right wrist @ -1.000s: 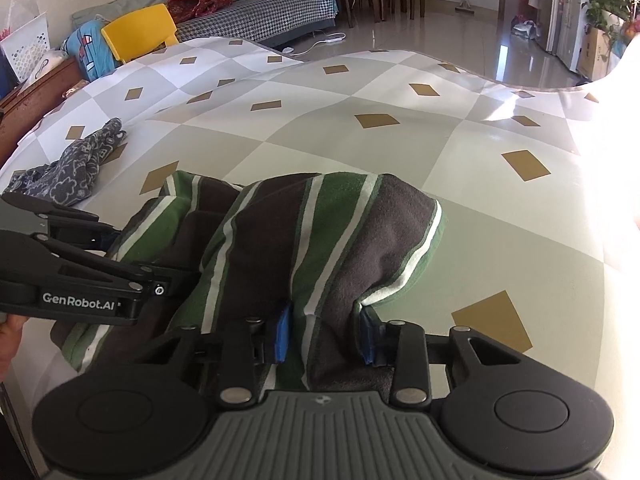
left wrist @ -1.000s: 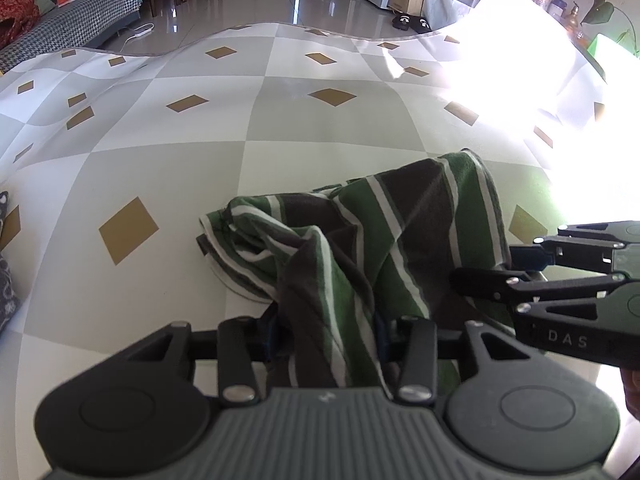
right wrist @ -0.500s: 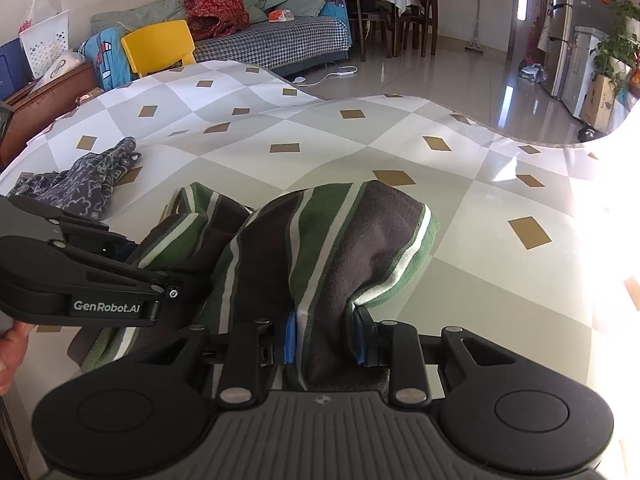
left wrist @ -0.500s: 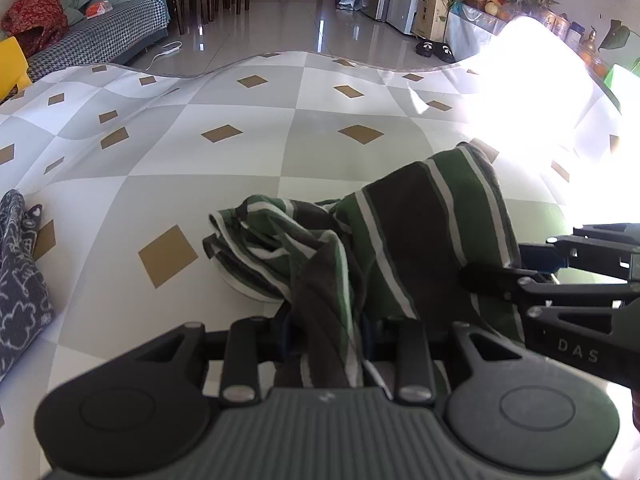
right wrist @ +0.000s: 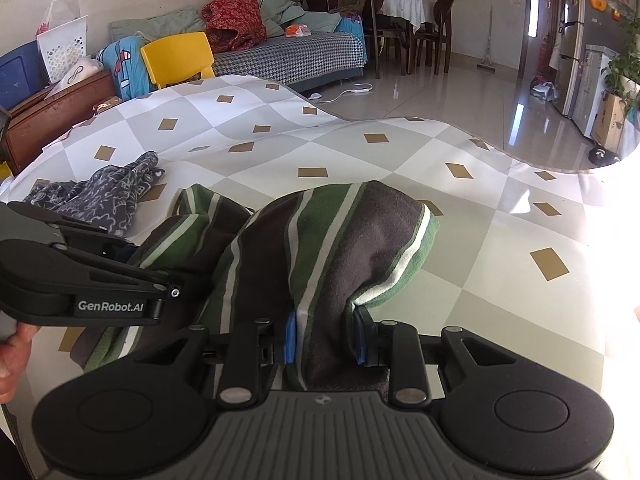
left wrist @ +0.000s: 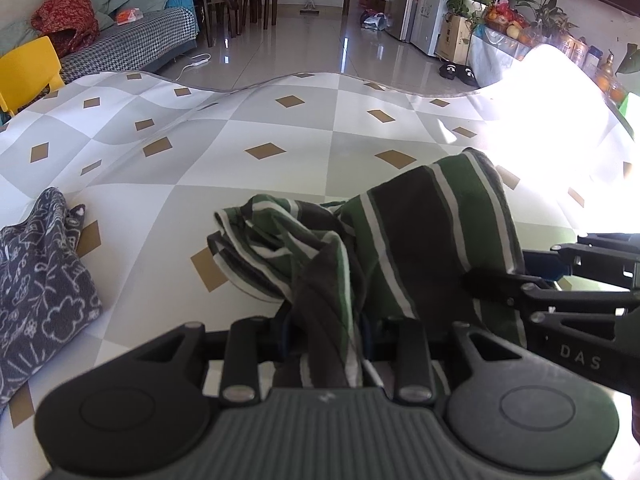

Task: Fold clothes
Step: 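Lift the folded shirt with both tools and carry it toward the grey blanket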

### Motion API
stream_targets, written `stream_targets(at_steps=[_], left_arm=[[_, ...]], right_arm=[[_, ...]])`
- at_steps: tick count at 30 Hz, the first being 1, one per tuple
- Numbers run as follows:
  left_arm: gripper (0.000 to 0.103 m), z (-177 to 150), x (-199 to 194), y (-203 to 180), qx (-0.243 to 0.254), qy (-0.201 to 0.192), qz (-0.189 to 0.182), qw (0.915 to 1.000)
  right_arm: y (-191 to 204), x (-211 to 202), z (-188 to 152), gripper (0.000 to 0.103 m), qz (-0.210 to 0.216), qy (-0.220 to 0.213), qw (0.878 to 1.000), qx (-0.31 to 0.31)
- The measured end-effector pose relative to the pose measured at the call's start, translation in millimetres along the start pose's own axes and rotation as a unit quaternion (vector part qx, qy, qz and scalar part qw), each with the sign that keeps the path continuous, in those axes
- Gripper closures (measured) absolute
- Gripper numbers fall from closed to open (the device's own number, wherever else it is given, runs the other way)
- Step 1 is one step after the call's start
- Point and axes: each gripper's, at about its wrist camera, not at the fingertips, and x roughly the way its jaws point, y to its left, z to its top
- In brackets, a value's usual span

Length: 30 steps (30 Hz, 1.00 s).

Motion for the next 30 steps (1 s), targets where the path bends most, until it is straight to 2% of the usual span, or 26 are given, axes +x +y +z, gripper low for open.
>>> stream_targets(at_steps=[18, 30], left_arm=[[0.074, -8, -33, 58, -0.046, -0.021, 0.052, 0.9974], [0.074, -13, -57, 101, -0.089, -0.040, 0.070, 0.9928]], right_arm=[[59, 15, 24, 0.076, 0.045, -0.020, 0.999, -0.013], [100, 14, 42, 0.076, 0.068, -0.043, 0.996, -0.034]])
